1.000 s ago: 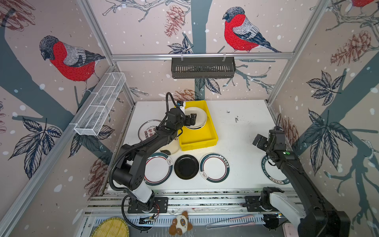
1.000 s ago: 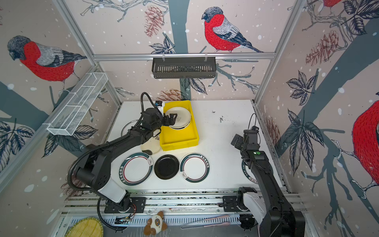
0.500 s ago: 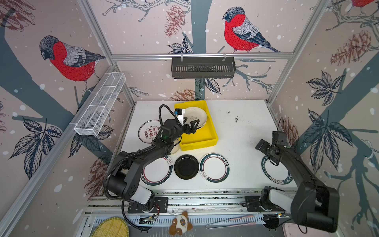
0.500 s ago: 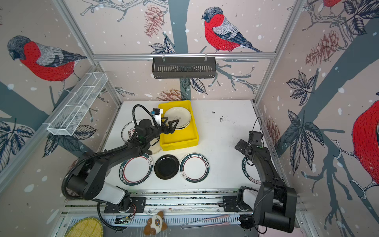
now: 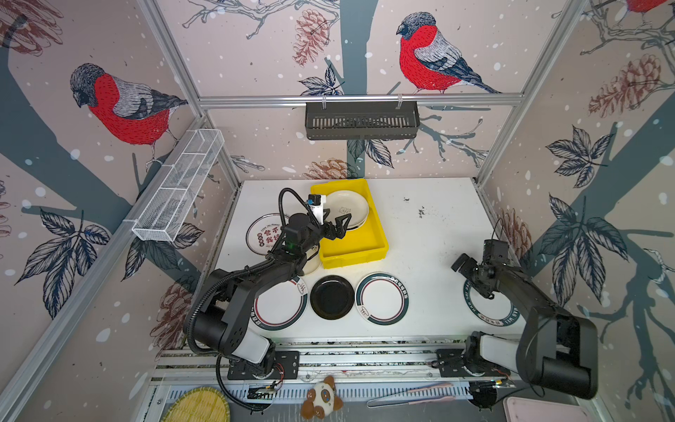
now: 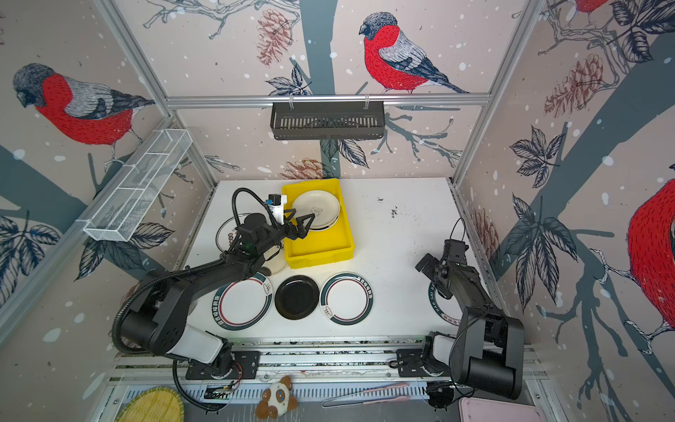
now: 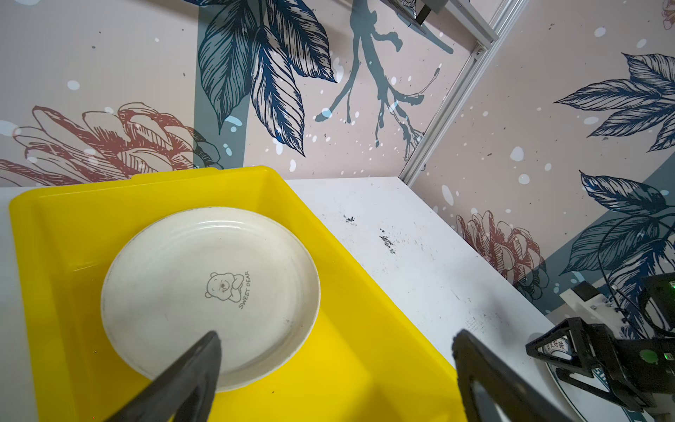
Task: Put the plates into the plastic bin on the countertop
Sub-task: 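Move the right gripper to the green-rimmed HAO WEI plate while the left gripper withdraws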
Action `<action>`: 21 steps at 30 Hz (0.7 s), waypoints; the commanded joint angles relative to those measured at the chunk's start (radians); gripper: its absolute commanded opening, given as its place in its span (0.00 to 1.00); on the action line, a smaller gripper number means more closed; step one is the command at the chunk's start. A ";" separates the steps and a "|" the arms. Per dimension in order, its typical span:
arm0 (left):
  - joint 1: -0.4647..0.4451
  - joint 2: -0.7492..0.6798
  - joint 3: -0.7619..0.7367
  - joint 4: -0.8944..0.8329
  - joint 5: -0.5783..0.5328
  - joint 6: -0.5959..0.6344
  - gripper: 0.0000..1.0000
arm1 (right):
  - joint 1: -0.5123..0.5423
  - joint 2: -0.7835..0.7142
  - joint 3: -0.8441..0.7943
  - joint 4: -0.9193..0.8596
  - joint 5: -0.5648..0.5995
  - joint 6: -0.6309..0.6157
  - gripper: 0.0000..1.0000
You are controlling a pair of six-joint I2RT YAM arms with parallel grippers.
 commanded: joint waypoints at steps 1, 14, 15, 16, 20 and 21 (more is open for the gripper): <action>0.005 -0.004 -0.005 0.059 0.032 0.002 0.98 | 0.009 0.011 0.002 0.028 -0.093 0.031 1.00; 0.005 -0.038 0.018 -0.056 0.052 0.031 0.97 | 0.078 0.076 -0.015 0.215 -0.259 0.160 1.00; 0.005 -0.045 0.016 -0.063 0.047 0.032 0.97 | 0.086 0.082 -0.013 0.221 -0.252 0.160 1.00; 0.005 -0.052 0.015 -0.071 0.041 0.032 0.97 | 0.090 0.089 -0.013 0.229 -0.251 0.158 1.00; 0.005 -0.068 0.016 -0.104 0.031 0.034 0.97 | 0.111 0.131 -0.011 0.271 -0.258 0.161 1.00; 0.005 -0.072 0.016 -0.112 0.032 0.034 0.97 | 0.119 0.141 -0.007 0.279 -0.260 0.163 1.00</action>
